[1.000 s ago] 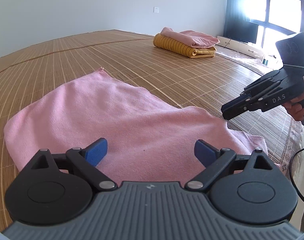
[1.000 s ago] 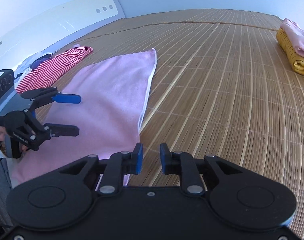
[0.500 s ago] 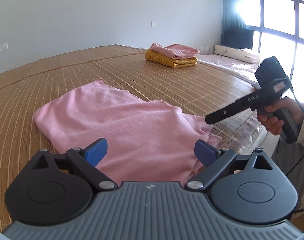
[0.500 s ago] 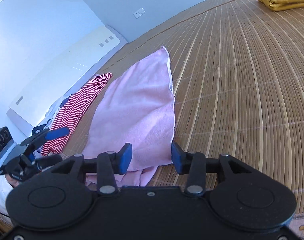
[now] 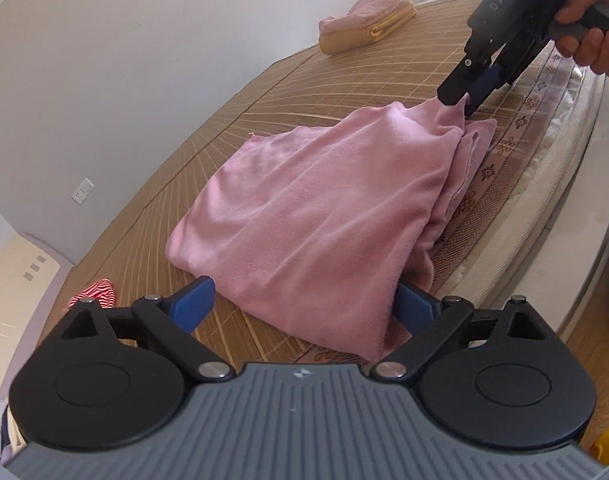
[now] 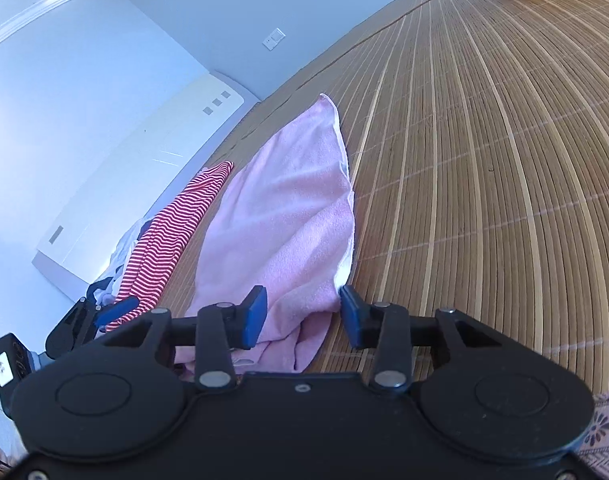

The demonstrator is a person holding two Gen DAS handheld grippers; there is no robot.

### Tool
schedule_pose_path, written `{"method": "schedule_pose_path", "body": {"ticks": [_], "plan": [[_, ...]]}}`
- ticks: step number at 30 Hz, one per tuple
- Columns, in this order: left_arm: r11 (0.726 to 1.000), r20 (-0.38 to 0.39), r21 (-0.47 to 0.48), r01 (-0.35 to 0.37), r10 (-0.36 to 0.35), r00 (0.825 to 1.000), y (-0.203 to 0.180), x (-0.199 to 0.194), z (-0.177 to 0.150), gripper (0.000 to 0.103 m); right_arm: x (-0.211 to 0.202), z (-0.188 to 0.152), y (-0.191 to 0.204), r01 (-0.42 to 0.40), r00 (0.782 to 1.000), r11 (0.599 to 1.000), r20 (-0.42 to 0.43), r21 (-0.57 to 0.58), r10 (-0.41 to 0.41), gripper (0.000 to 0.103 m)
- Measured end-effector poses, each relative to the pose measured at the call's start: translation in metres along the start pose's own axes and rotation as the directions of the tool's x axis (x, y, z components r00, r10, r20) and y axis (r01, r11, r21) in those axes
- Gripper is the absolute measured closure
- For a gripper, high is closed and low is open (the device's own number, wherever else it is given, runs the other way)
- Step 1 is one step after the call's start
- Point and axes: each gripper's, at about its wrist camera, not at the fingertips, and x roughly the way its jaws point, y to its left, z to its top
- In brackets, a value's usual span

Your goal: Fold clothes

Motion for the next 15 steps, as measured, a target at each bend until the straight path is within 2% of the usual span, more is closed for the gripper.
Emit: {"method": "schedule_pose_path", "body": {"ticks": [2, 4, 7, 9, 10, 11, 12, 15], "plan": [[0.997, -0.014, 0.041, -0.071, 0.071, 0.997, -0.005, 0.005, -0.001, 0.006, 0.0, -0.001, 0.0, 0.004, 1.0, 1.0, 0.003, 0.002, -0.004, 0.063], [0.99, -0.017, 0.015, -0.14, 0.14, 0.99, 0.0, 0.002, 0.001, 0.006, 0.001, -0.002, 0.003, 0.009, 1.0, 1.0, 0.0, -0.01, -0.009, 0.065], [0.984, -0.039, -0.095, -0.15, 0.147, 0.988, 0.015, -0.005, 0.0, 0.006, 0.005, -0.005, 0.006, 0.001, 1.0, 1.0, -0.007, -0.005, -0.001, 0.068], [0.986, -0.041, -0.106, -0.132, 0.128, 0.991, 0.017, -0.007, 0.0, 0.006, 0.007, -0.005, 0.006, -0.004, 1.0, 1.0, -0.001, 0.021, 0.004, 0.069], [0.985, -0.044, -0.081, -0.151, 0.148, 0.988, 0.014, -0.007, 0.001, 0.006, 0.006, -0.006, 0.005, -0.006, 1.0, 0.999, 0.011, 0.046, 0.005, 0.074], [0.984, -0.037, -0.051, -0.168, 0.166, 0.985, 0.01, -0.006, 0.002, 0.006, 0.006, -0.006, 0.004, -0.008, 1.0, 0.997, 0.022, 0.072, 0.007, 0.09], [0.984, -0.035, -0.033, -0.173, 0.172, 0.984, 0.008, -0.006, 0.002, 0.006, 0.004, -0.007, 0.003, -0.018, 0.999, 0.995, 0.037, 0.1, 0.015, 0.094], [0.981, -0.044, -0.028, -0.193, 0.191, 0.981, 0.013, -0.007, 0.001, 0.006, -0.017, -0.015, 0.0, -0.195, 0.975, 0.956, 0.15, 0.221, 0.165, 0.096]]}}
